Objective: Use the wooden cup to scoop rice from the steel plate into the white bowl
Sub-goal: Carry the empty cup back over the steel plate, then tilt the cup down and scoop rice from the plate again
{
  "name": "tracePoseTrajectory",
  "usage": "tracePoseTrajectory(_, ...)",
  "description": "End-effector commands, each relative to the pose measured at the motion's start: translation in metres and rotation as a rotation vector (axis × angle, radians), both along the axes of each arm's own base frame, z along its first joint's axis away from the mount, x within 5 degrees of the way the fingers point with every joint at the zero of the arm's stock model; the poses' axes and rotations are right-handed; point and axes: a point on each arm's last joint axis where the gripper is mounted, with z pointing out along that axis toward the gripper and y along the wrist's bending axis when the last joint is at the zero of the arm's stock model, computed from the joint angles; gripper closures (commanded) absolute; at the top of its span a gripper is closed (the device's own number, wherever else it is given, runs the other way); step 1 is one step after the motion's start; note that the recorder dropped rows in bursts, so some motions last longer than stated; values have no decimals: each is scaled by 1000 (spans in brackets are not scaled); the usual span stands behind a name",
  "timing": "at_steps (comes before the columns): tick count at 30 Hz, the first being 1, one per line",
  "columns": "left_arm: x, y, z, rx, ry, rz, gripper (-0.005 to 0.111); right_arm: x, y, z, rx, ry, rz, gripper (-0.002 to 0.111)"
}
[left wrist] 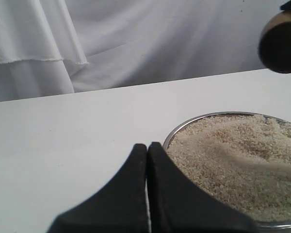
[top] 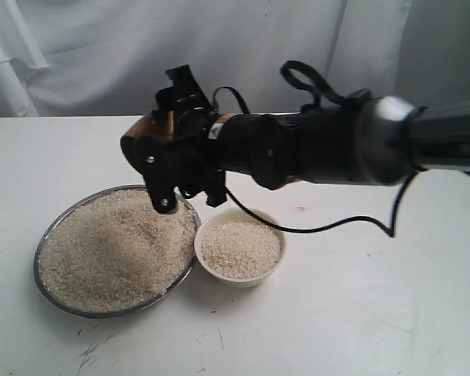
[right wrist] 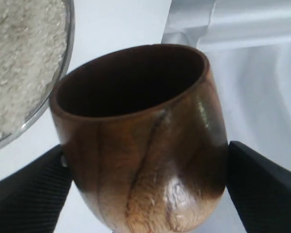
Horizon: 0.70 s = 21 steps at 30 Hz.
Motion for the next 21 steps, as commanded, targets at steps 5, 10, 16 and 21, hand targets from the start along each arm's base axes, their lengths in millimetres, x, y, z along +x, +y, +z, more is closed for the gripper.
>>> tracePoseTrajectory(5,1,0,1,-6,-3,-5,107,31,51,-19,-36,-110,77,108)
tracePoseTrajectory(10,1,0,1,0,-3,-6,107,36,72,-40,-108,-194,138,108)
tracePoseTrajectory(16,1,0,1,0,-3,-6,107,34,85,-75,-177,-203,188,108)
tracePoseTrajectory(21,1,0,1,-3,-3,-6,107,26,89,-96,-228,-123,233,108)
